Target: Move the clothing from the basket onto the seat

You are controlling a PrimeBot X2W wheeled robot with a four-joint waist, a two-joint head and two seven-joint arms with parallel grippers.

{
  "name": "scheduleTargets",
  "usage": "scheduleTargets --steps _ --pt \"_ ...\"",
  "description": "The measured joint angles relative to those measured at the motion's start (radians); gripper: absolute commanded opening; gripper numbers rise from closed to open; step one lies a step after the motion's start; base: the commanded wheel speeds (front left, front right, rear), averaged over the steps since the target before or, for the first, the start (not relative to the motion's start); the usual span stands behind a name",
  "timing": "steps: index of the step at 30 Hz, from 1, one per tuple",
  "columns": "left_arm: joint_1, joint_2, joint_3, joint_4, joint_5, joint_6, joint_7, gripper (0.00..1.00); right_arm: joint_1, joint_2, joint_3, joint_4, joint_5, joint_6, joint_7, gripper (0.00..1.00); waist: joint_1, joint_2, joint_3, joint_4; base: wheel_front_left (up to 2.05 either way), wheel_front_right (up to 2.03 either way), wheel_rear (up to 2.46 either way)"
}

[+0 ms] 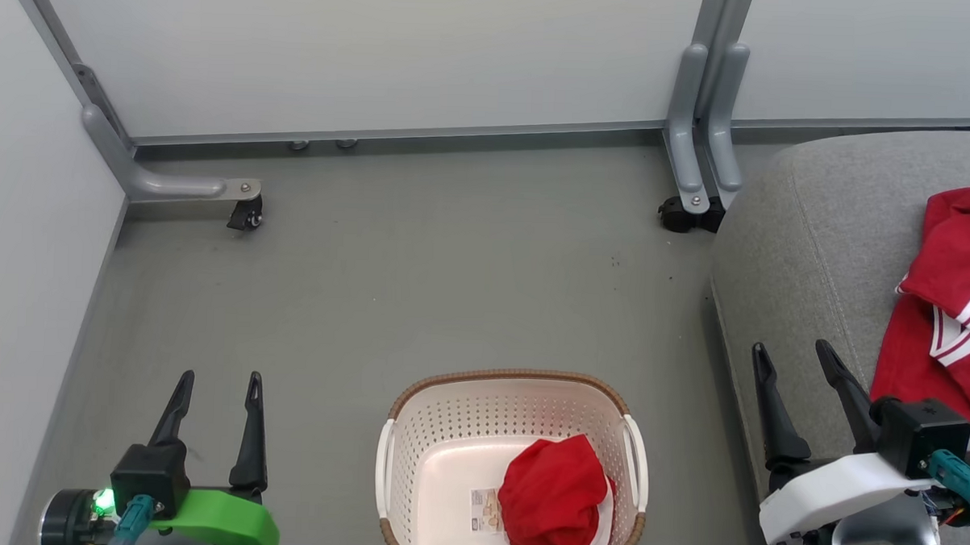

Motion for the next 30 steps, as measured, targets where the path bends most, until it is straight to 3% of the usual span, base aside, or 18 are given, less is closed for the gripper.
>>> scheduleTargets --steps 13,24,30 --pt "-0.079 -0.039 -0.046 0.028 0.028 -0.031 0.0 1.0 -0.1 0.0 0.032 -0.04 -0.019 0.0 -0.002 1.0 0.0 0.0 0.085 -0.026 0.0 0.0 0.0" --pt "-0.287 -0.078 -0.145 0.15 0.022 -0.084 0.0 1.0 -0.258 0.0 0.042 -0.087 -0.014 0.0 -0.044 1.0 0.0001 0.0 0.264 -0.072 0.0 0.0 0.0" --pt "-0.411 -0.086 -0.248 0.265 0.036 -0.102 0.0 1.0 -0.324 -0.001 0.031 -0.097 -0.005 0.0 -0.08 1.0 0.0002 0.0 0.38 -0.1 0.0 0.0 0.0"
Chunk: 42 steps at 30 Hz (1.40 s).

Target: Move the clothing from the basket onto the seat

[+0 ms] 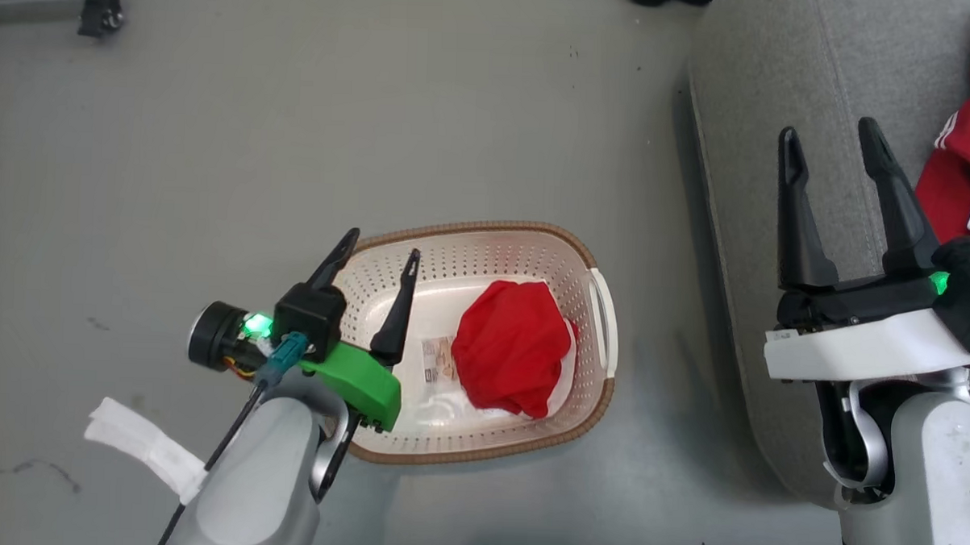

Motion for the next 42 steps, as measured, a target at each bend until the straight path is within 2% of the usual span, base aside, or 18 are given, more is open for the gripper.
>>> scheduleTargets --steps 13,18,30,42 --pt "-0.205 -0.006 -0.254 0.242 -0.039 -0.013 0.009 1.0 -0.101 -0.001 -0.006 -0.028 0.038 0.0 -0.075 1.0 0.0001 0.0 0.24 -0.083 0.0 0.0 0.0" --pt "-0.274 -0.004 -0.315 0.323 -0.069 -0.014 0.037 1.0 -0.126 -0.001 -0.006 -0.032 0.061 0.0 -0.105 1.0 0.0001 0.0 0.32 -0.121 0.0 0.0 0.0" --pt "-0.416 0.079 -0.403 0.479 -0.129 -0.014 0.124 1.0 -0.148 -0.001 0.04 0.002 0.142 0.0 -0.181 1.0 0.0 0.0 0.491 -0.225 0.0 0.0 0.0" --pt "-0.51 0.125 -0.427 0.606 -0.162 -0.011 0.197 1.0 -0.149 -0.001 0.077 0.044 0.186 0.0 -0.21 1.0 0.0 0.0 0.591 -0.309 0.0 0.0 0.0"
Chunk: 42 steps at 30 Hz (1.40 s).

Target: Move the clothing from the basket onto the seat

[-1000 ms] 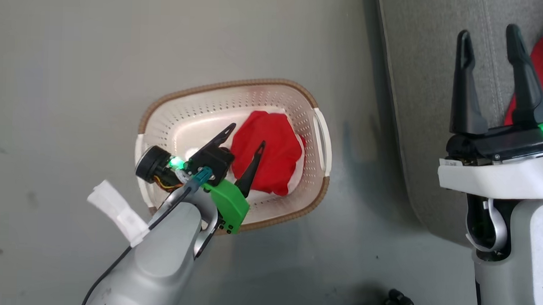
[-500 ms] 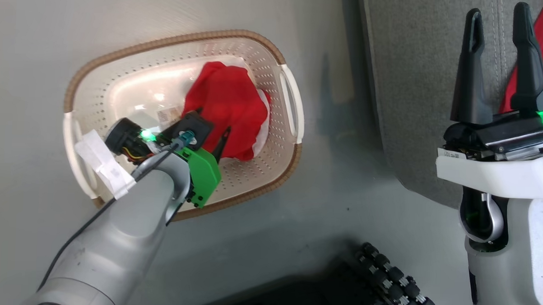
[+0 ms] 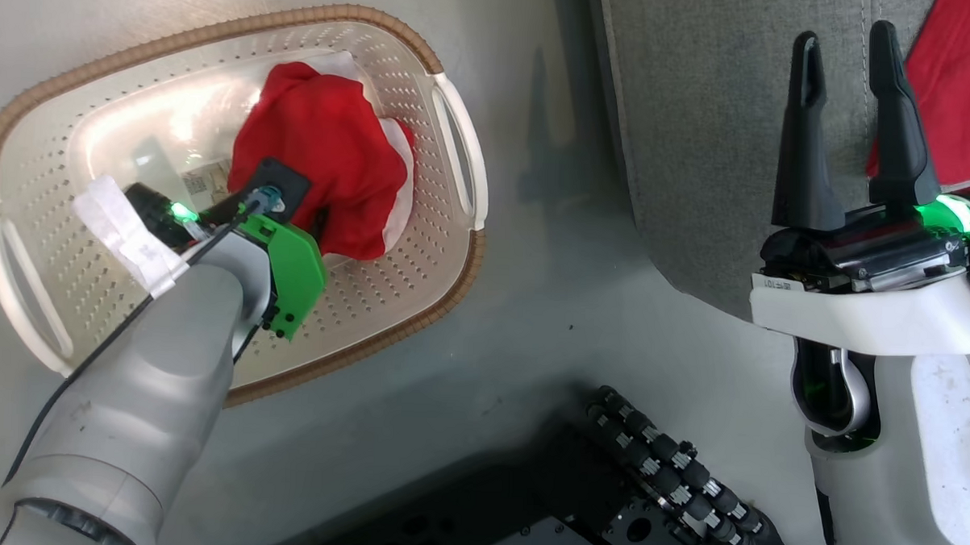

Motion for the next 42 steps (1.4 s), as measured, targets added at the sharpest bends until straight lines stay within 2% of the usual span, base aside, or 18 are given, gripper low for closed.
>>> scheduleTargets --steps 18,19,20,21,22,36,42 --pt "-0.064 -0.006 -0.033 0.11 -0.001 0.008 0.045 1.0 0.042 0.0 -0.009 -0.026 0.006 0.0 -0.005 1.0 0.0 0.0 0.058 -0.005 0.0 0.0 0.0" --pt "-0.067 -0.007 -0.033 0.113 -0.001 0.008 0.047 0.94 0.045 0.0 -0.01 -0.029 0.006 0.0 -0.005 1.0 0.0 0.0 0.059 -0.005 0.0 0.0 0.0" --pt "-0.07 -0.009 -0.034 0.115 -0.002 0.008 0.048 0.41 0.051 0.0 -0.012 -0.033 0.005 0.0 -0.005 1.0 0.0 0.0 0.06 -0.004 0.0 0.0 0.0" --pt "-0.072 -0.009 -0.036 0.119 -0.002 0.008 0.049 0.17 0.056 0.0 -0.012 -0.035 0.005 0.0 -0.005 1.0 -0.0001 0.0 0.062 -0.003 0.0 0.0 0.0" --pt "-0.072 -0.009 -0.036 0.121 -0.004 0.008 0.048 0.0 0.057 0.0 -0.013 -0.038 0.005 0.0 -0.005 1.0 0.0 0.0 0.063 -0.004 0.0 0.0 0.0" --pt "-0.09 0.006 -0.058 0.137 -0.012 0.005 -0.017 0.0 0.065 0.001 -0.007 -0.048 -0.009 0.0 -0.005 1.0 0.0 0.0 0.05 -0.014 0.0 0.0 0.0" --pt "-0.087 0.021 -0.055 0.135 -0.021 0.028 -0.088 0.0 0.024 0.001 0.023 -0.029 -0.015 0.0 -0.006 1.0 -0.0001 0.0 0.02 -0.025 0.0 0.0 0.0"
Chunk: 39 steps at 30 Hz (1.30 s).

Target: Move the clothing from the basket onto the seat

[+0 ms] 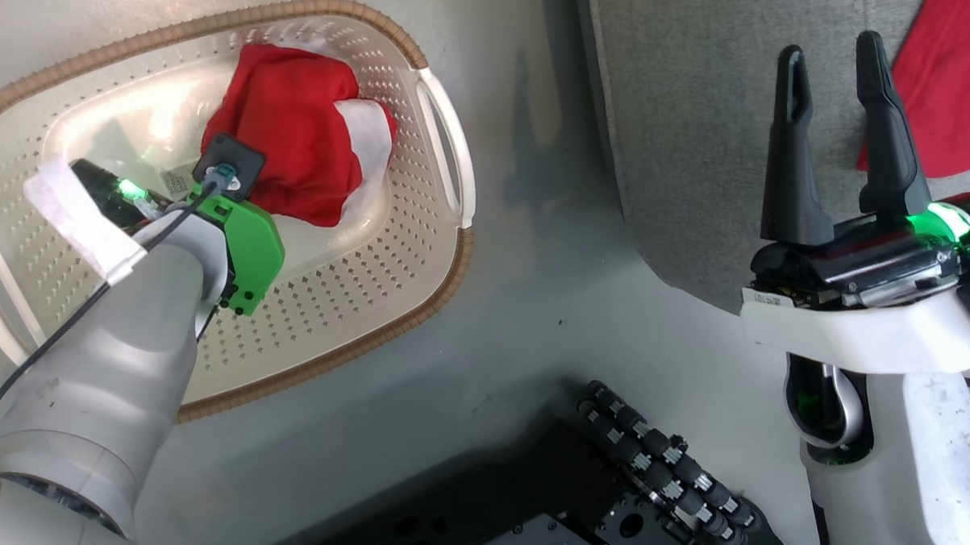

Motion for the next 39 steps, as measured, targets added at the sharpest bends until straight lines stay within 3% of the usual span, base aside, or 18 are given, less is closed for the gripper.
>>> scheduleTargets --steps 8,16,28,39 --pt "0.057 -0.052 0.004 -0.058 -0.026 0.002 -0.085 0.0 0.002 0.001 -0.016 0.034 -0.059 0.0 0.002 1.0 0.0 0.0 -0.072 0.023 0.0 0.0 0.0" --pt "0.145 -0.077 0.035 -0.205 -0.056 0.015 -0.105 0.0 0.031 0.001 -0.051 0.024 -0.116 0.0 0.062 1.0 0.0 0.0 -0.176 0.106 0.0 0.0 0.0" --pt "0.335 -0.035 0.154 -0.539 -0.077 0.069 -0.107 0.0 0.084 0.001 -0.075 -0.004 -0.171 0.0 0.161 1.0 -0.0001 0.0 -0.339 0.237 0.0 0.0 0.0" --pt "0.511 -0.009 0.337 -0.8 -0.086 0.116 -0.107 0.0 0.157 0.001 -0.093 -0.016 -0.183 0.0 0.226 1.0 -0.0001 0.0 -0.493 0.349 0.0 0.0 0.0"
